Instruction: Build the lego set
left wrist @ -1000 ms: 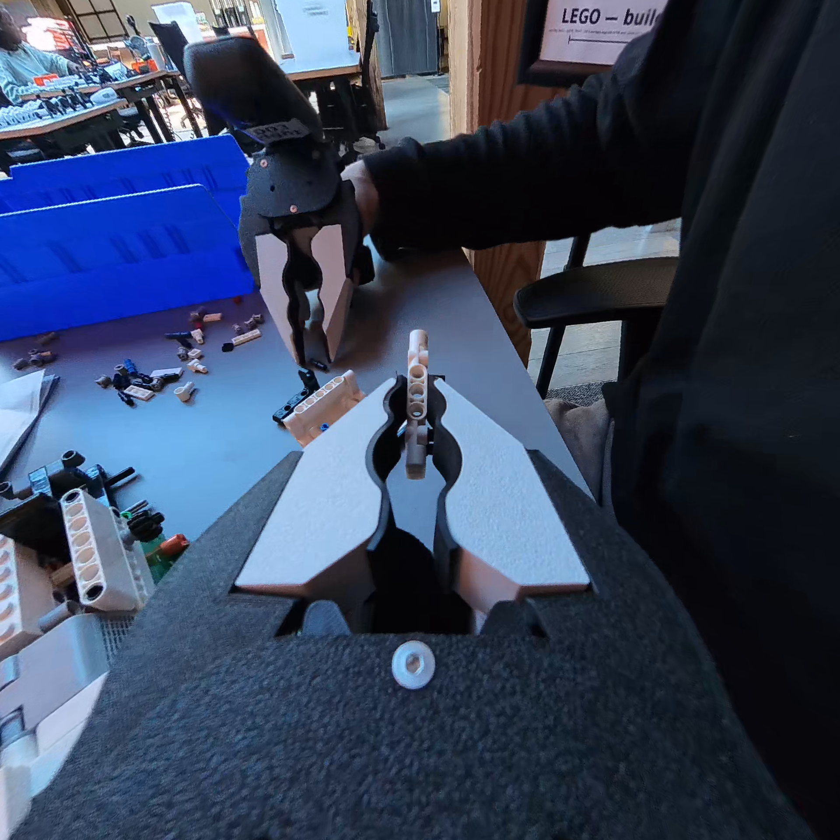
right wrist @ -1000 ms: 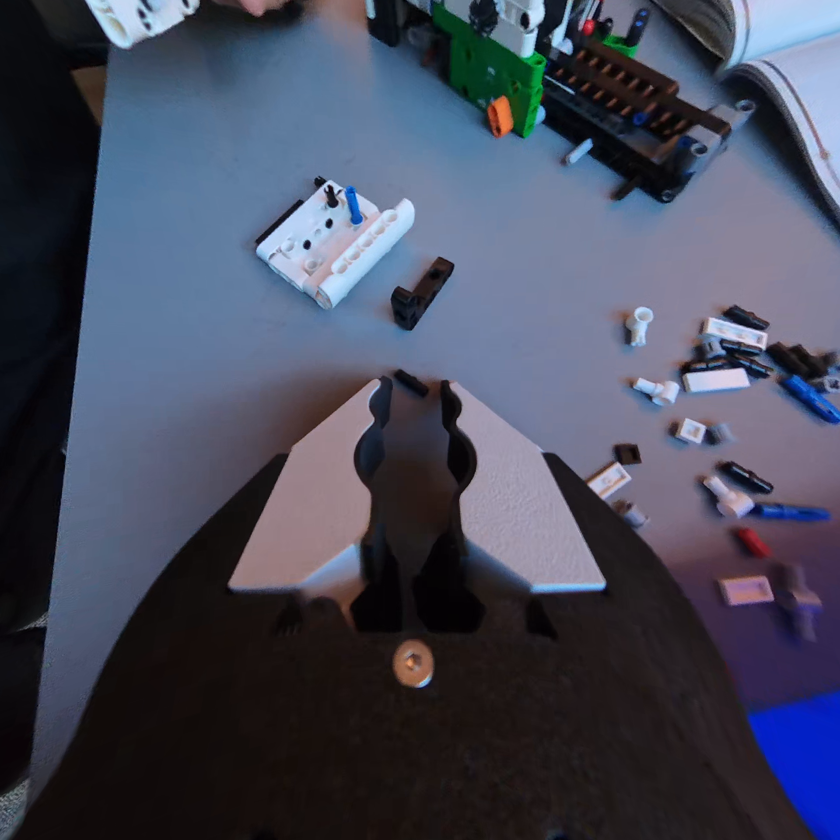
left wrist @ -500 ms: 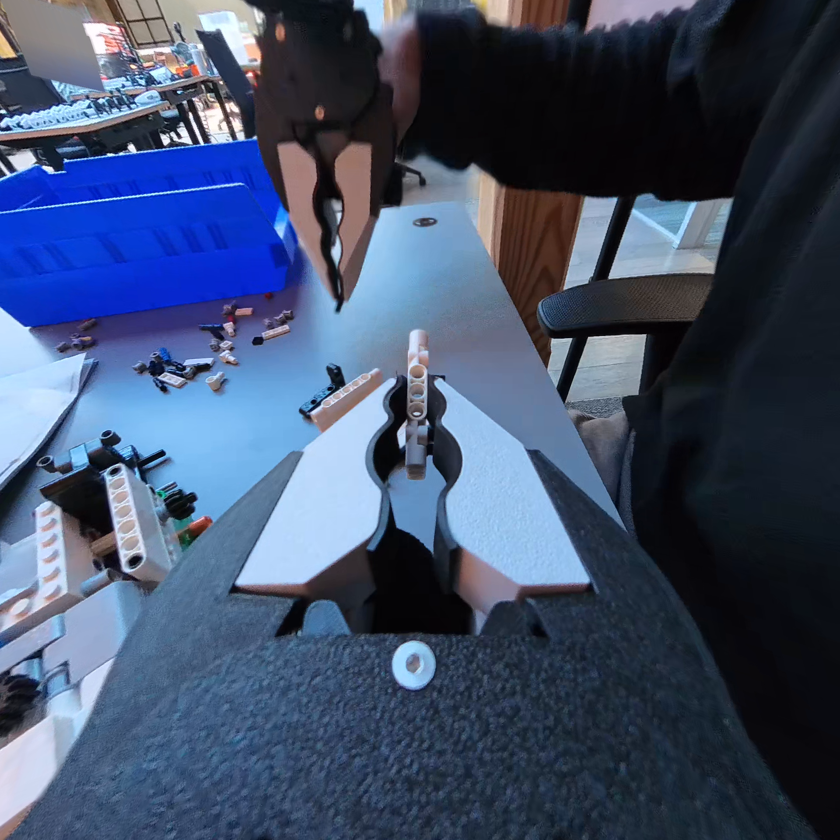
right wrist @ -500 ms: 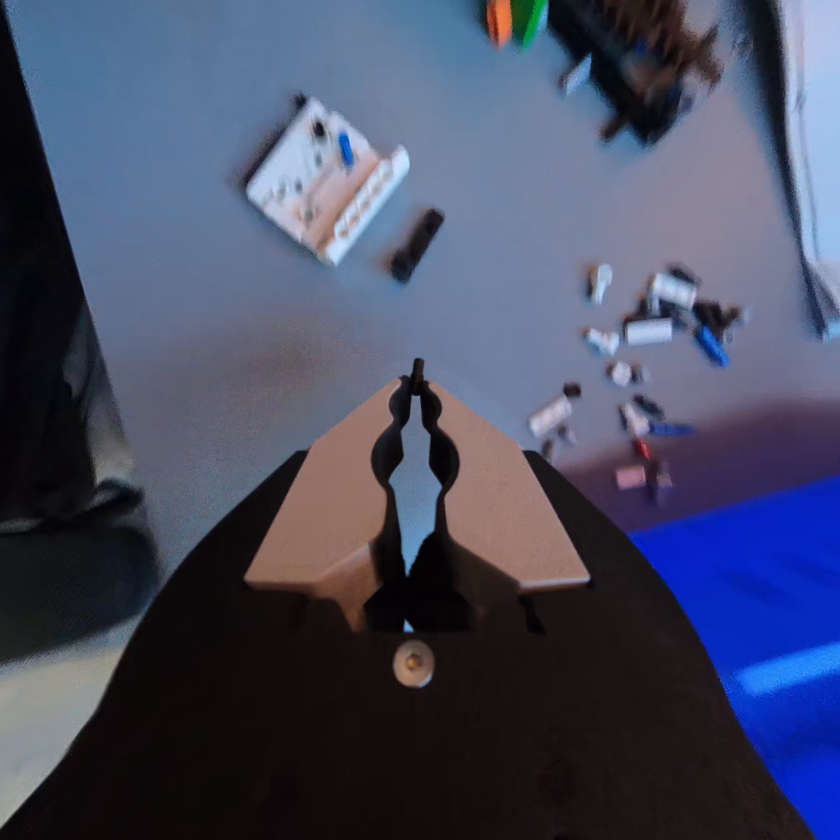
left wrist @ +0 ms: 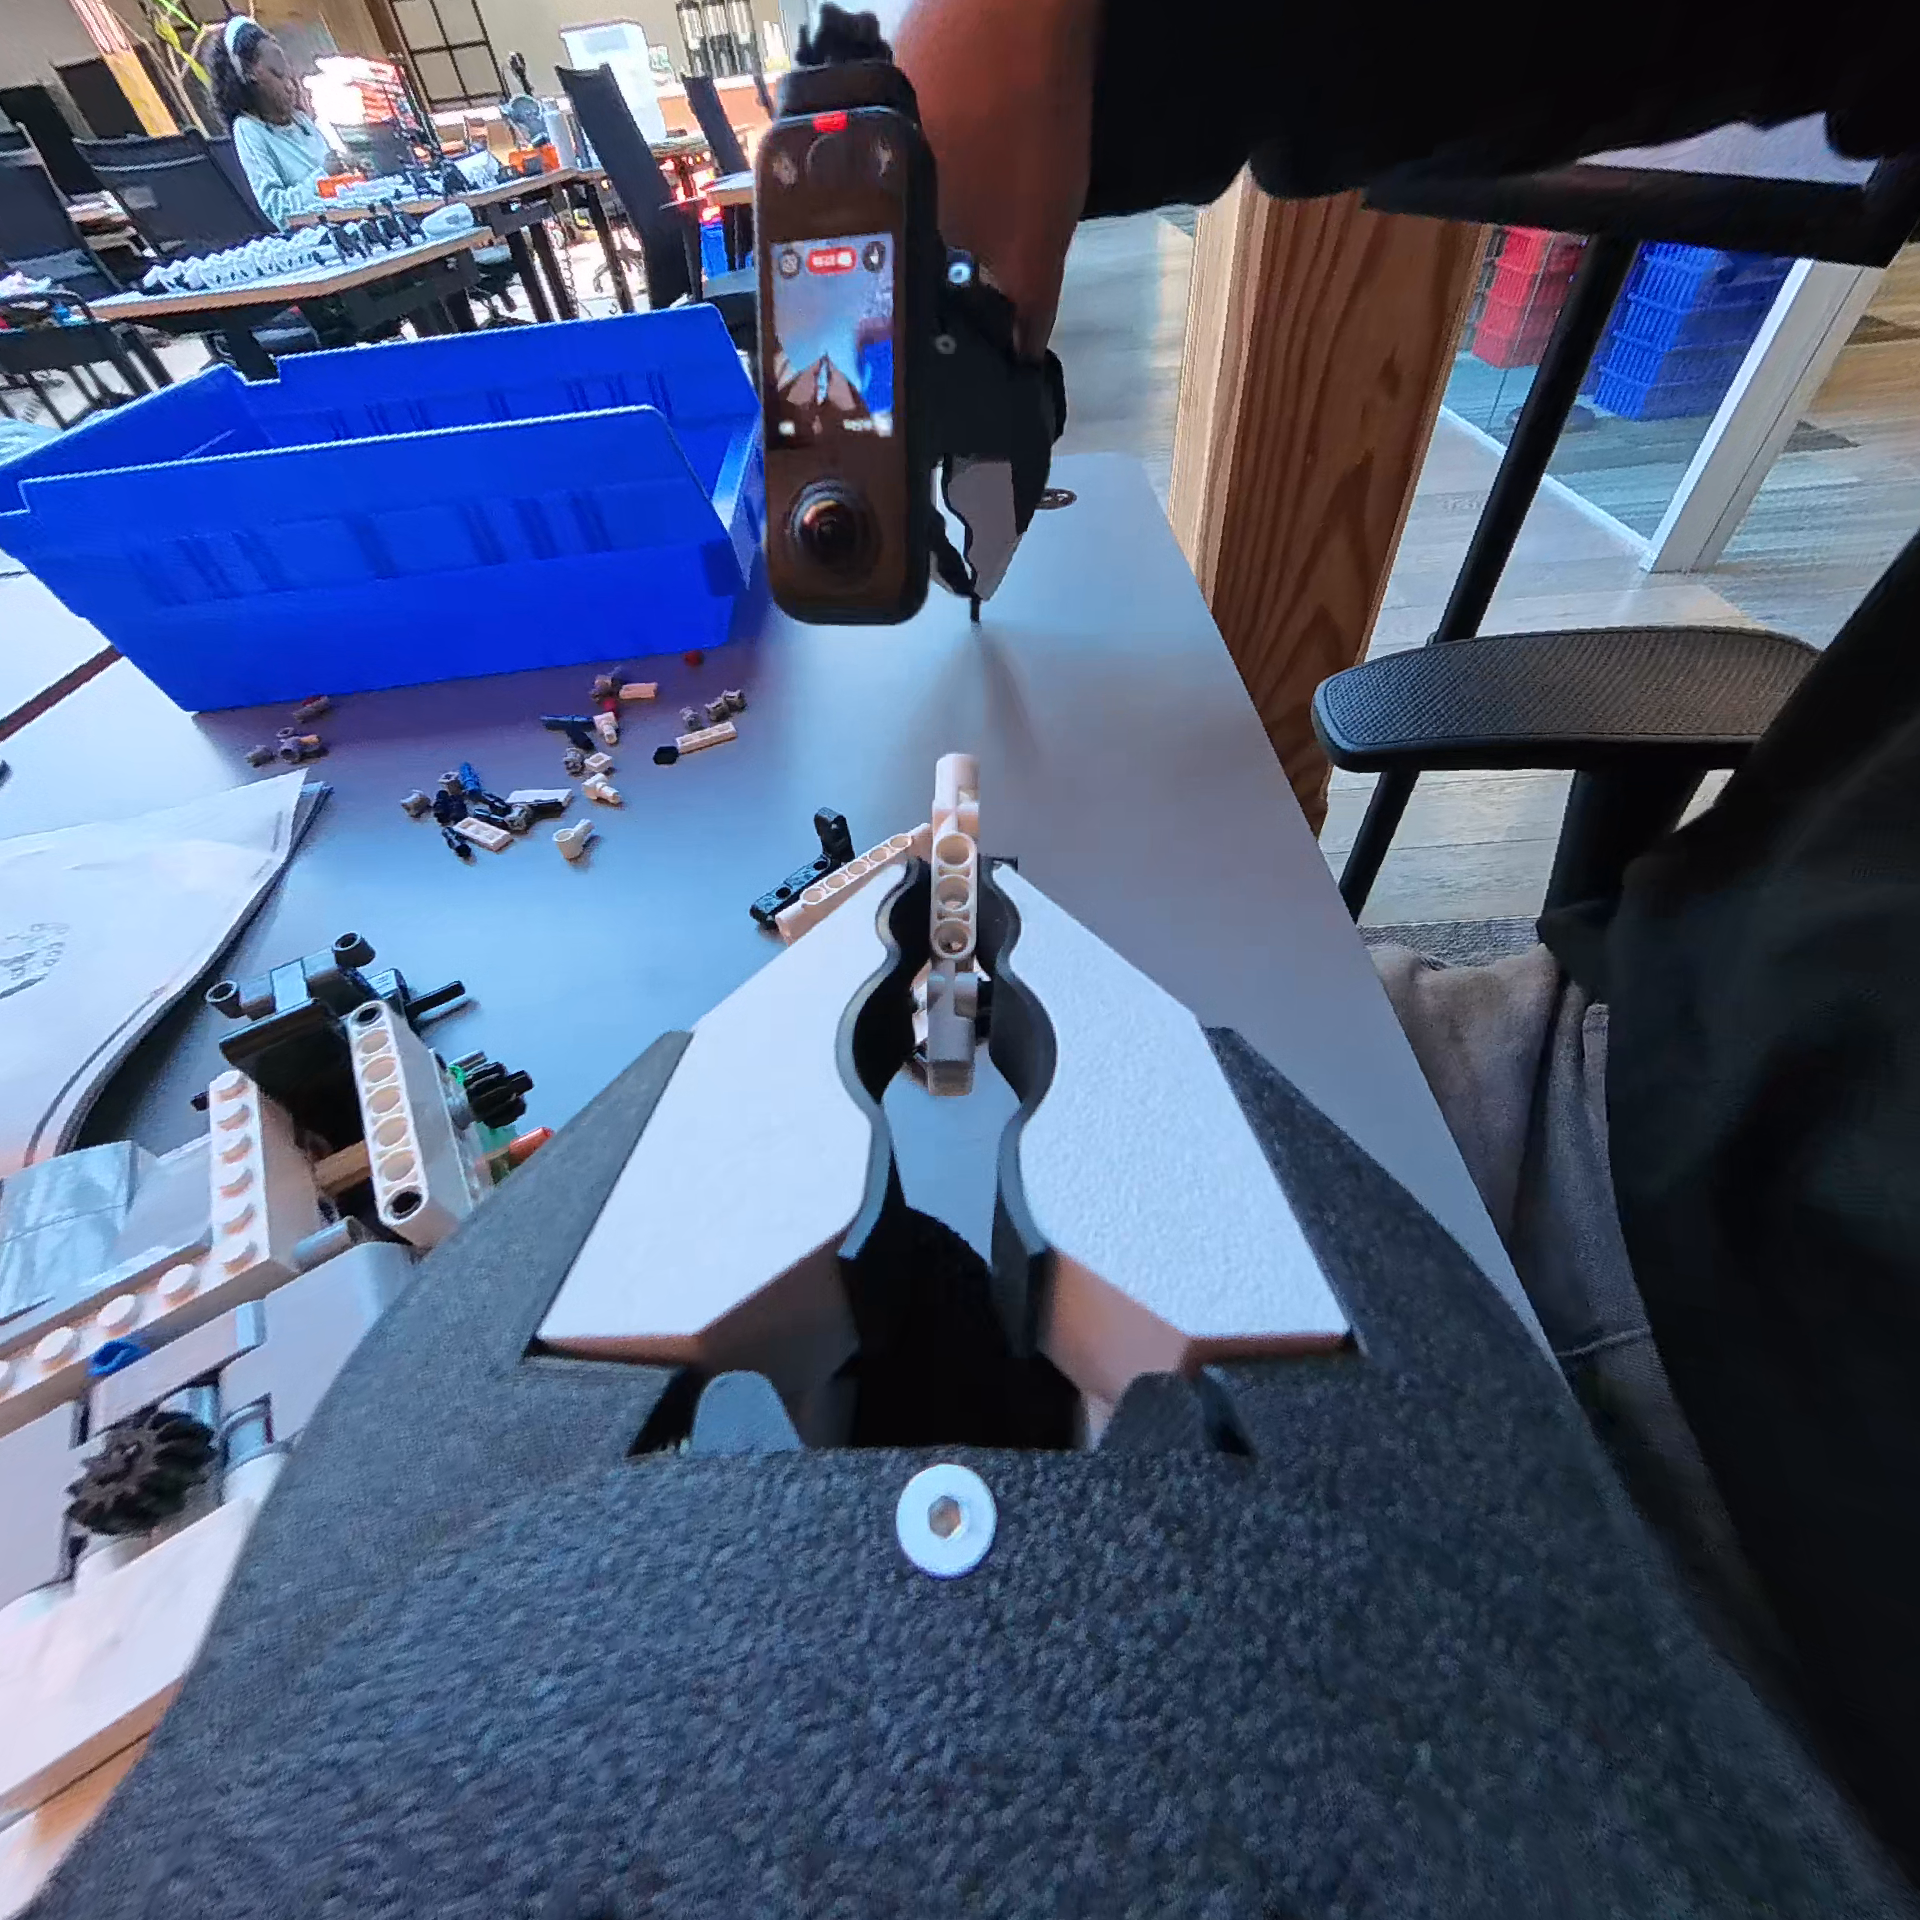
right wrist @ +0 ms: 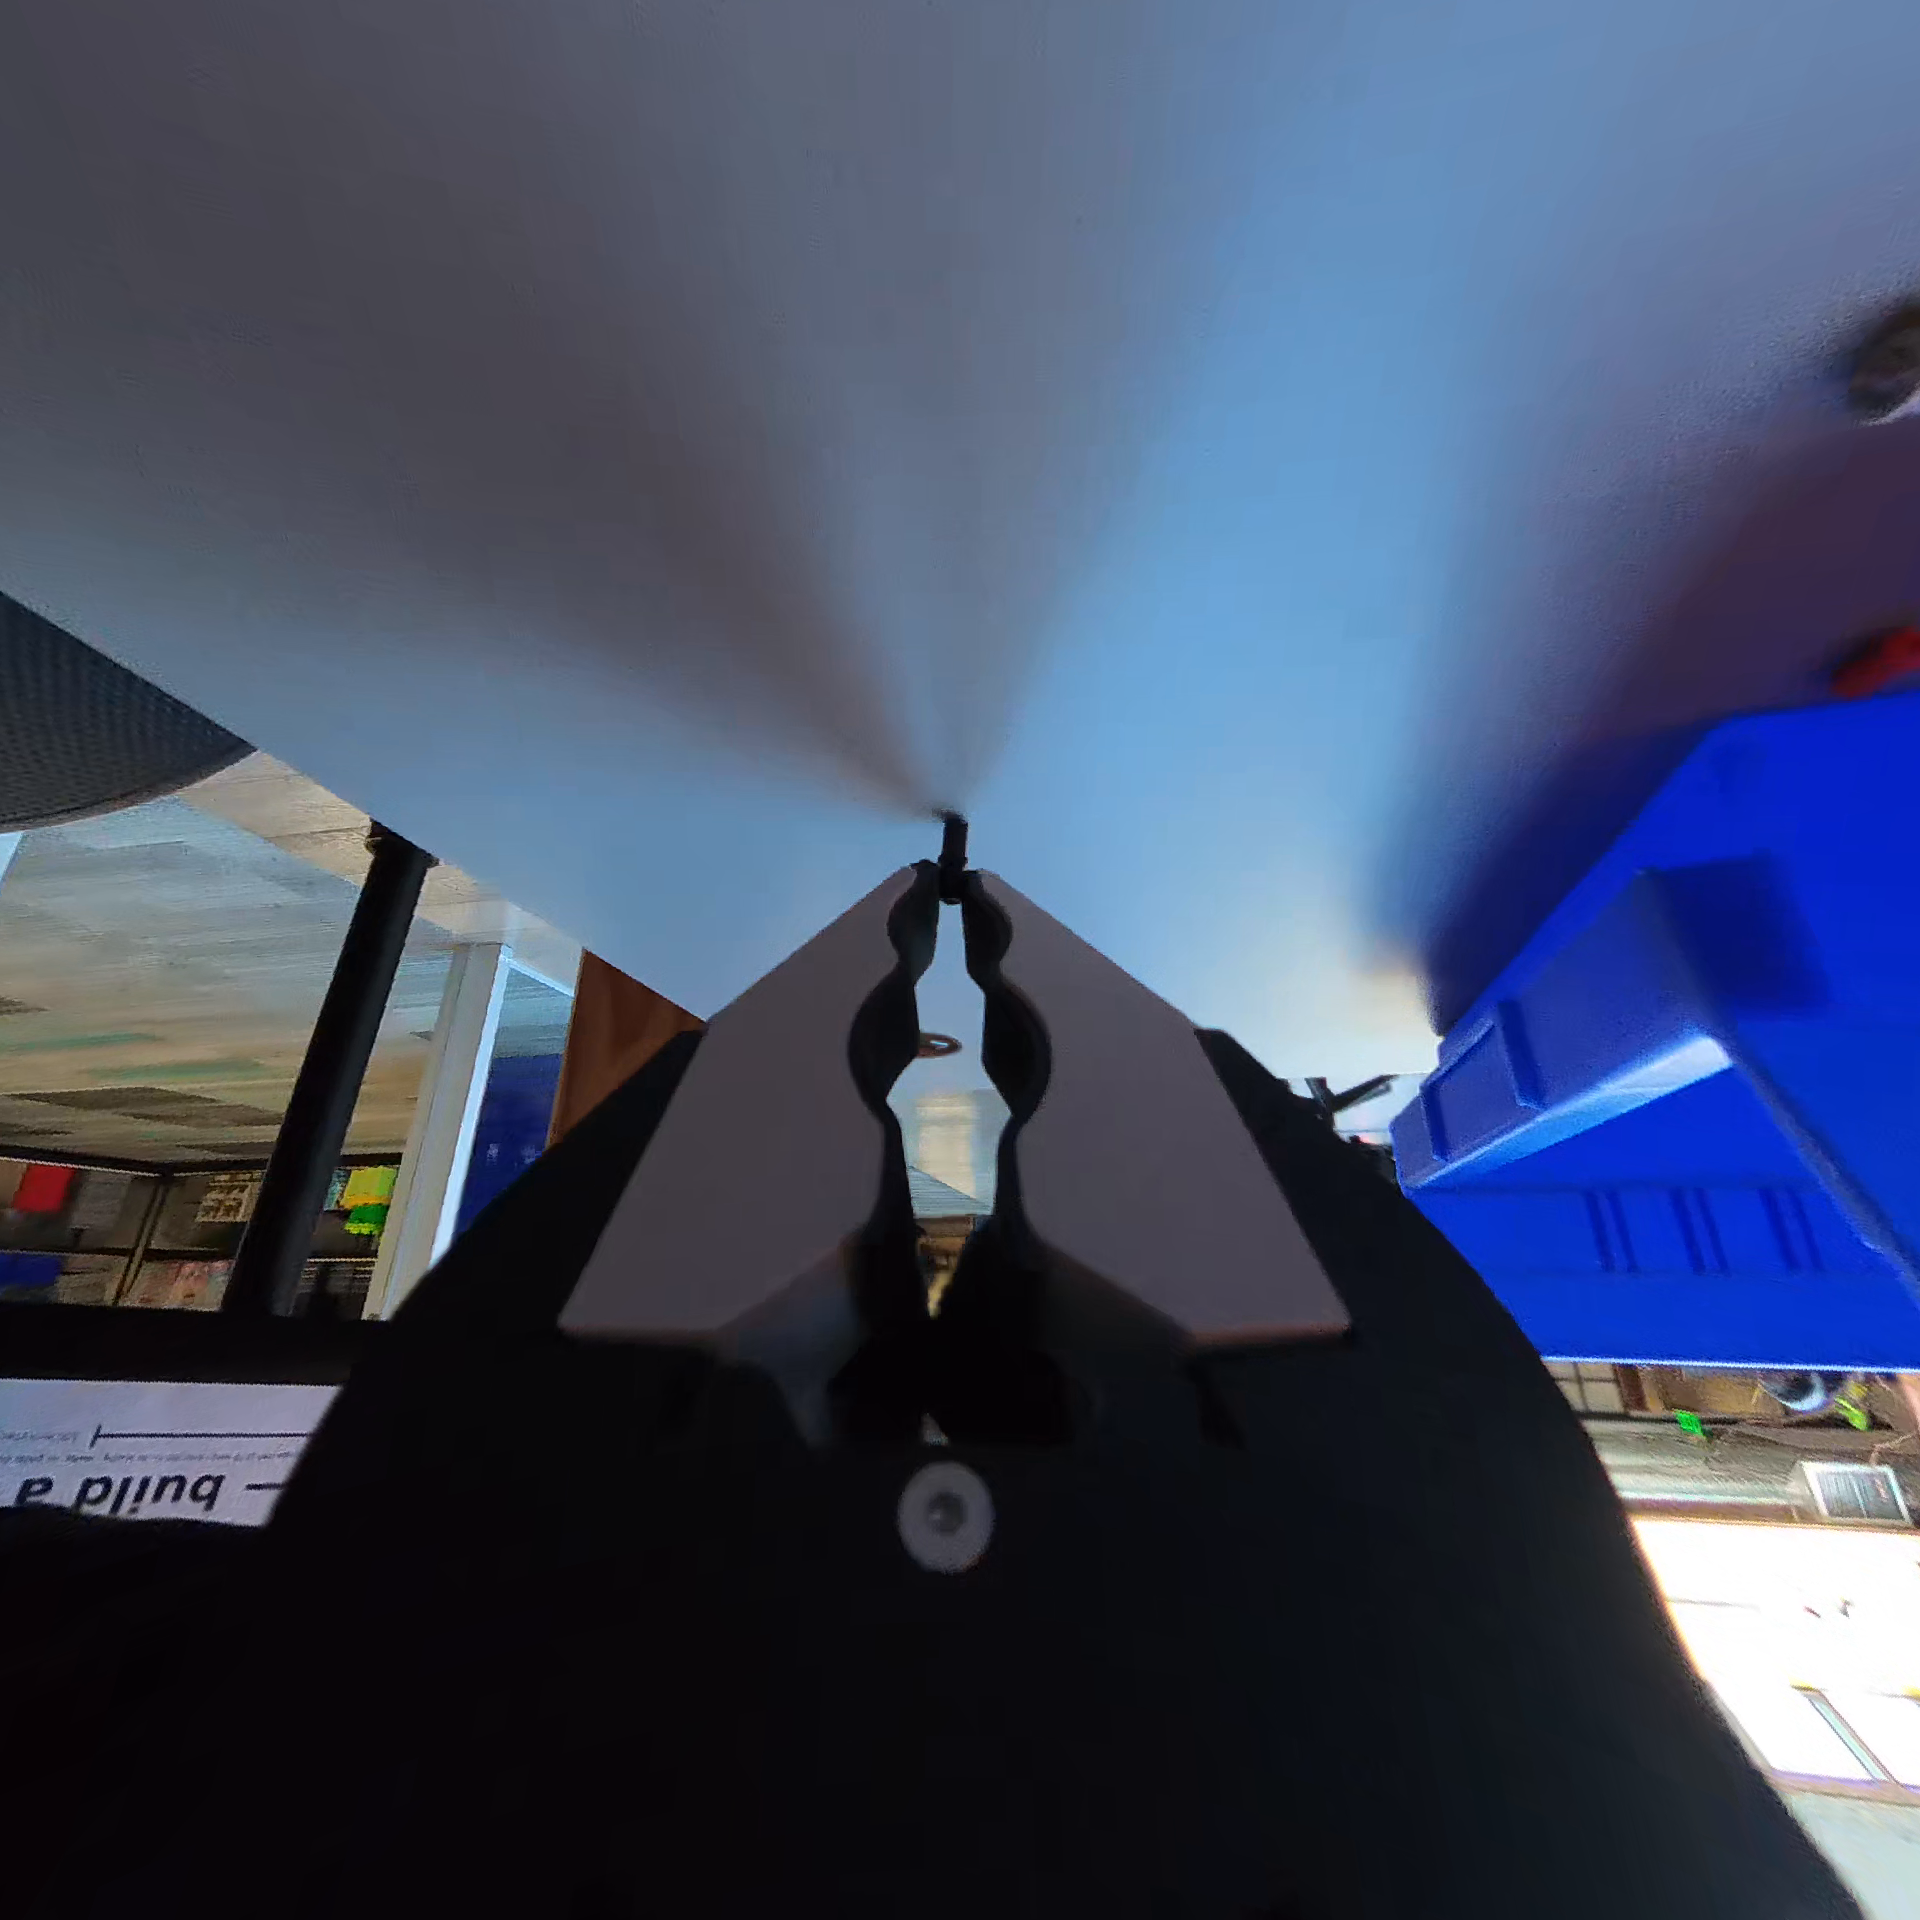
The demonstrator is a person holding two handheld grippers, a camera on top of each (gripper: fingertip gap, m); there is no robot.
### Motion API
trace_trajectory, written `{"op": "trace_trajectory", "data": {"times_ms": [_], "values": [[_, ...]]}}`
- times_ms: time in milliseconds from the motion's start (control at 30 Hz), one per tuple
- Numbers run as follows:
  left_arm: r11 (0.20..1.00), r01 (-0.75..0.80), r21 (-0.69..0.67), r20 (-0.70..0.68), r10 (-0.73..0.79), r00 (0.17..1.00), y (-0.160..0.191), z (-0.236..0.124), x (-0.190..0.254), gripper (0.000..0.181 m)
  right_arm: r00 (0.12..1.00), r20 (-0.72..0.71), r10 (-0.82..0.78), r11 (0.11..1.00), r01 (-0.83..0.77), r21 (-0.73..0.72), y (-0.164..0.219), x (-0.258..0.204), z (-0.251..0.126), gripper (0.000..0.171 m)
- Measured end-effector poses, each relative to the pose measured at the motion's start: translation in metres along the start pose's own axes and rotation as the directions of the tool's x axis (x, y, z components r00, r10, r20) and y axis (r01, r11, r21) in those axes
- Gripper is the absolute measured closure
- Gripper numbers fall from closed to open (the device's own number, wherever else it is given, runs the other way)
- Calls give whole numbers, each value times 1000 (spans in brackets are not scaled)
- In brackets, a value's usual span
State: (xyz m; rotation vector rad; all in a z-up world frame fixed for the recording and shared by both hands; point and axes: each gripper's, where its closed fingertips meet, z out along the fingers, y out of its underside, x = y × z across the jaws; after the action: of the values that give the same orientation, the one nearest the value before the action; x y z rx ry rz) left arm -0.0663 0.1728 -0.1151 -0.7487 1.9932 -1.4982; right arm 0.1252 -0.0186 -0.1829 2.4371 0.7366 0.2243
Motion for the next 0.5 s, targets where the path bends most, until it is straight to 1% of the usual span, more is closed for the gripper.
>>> {"op": "trace_trajectory", "data": {"times_ms": [100,200,500], "values": [[1000,-25,-8,0,25,1000,1,1,2,175,1000,-1,-11,1000,11,22,-4,-1,-3,168],[999,-38,-12,-3,38,999,1,2,4,175,1000,-11,-28,1000,28,2,-6,-1,-4,168],[999,-32,-14,-10,32,999,2,2,4,175,1000,-1,-28,1000,28,4,-7,0,-5,166]]}}
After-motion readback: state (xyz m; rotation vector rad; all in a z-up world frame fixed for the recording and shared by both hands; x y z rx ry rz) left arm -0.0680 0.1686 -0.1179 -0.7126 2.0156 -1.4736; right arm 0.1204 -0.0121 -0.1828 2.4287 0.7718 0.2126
